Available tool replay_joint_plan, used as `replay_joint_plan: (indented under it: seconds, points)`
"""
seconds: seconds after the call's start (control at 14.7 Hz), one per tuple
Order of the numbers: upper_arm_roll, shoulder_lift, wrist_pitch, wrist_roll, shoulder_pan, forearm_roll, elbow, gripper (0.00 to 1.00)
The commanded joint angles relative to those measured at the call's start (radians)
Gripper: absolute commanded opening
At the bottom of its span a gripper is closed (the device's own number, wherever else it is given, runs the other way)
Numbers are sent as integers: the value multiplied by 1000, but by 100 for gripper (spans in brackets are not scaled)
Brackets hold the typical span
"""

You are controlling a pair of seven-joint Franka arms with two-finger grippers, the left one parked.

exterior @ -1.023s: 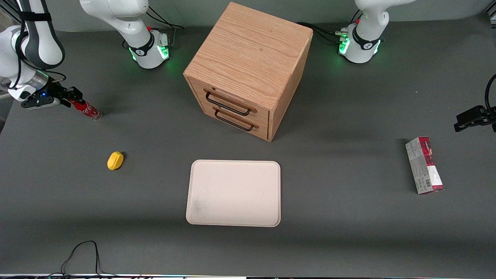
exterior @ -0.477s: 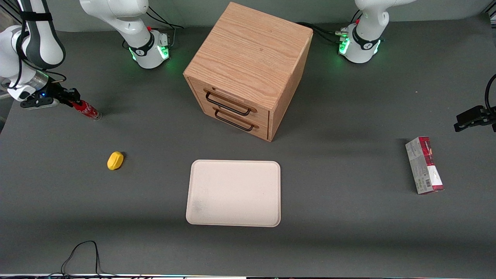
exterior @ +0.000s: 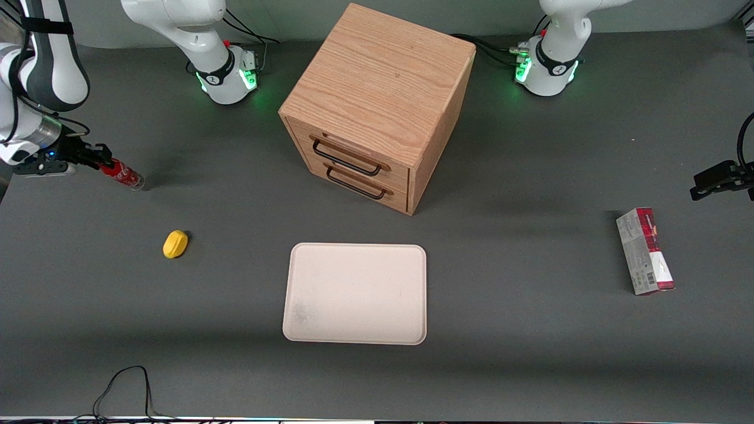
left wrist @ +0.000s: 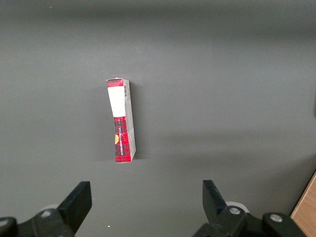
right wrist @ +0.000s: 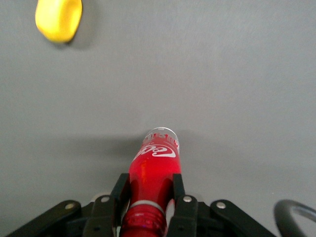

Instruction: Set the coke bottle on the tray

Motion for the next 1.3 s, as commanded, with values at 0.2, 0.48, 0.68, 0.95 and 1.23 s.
replay_joint_plan:
  seconds: [0.2, 0.48, 0.68, 0.95, 1.23]
  points:
    - [189, 132, -233, 177, -1, 141, 337, 0]
    - [334, 237, -331, 360, -7, 182, 571, 0]
    - [424, 343, -489, 506, -13, 209, 823, 0]
    - [557, 466, -673, 739, -13, 207, 1121, 0]
    - [688, 558, -686, 907, -13, 204, 1269, 0]
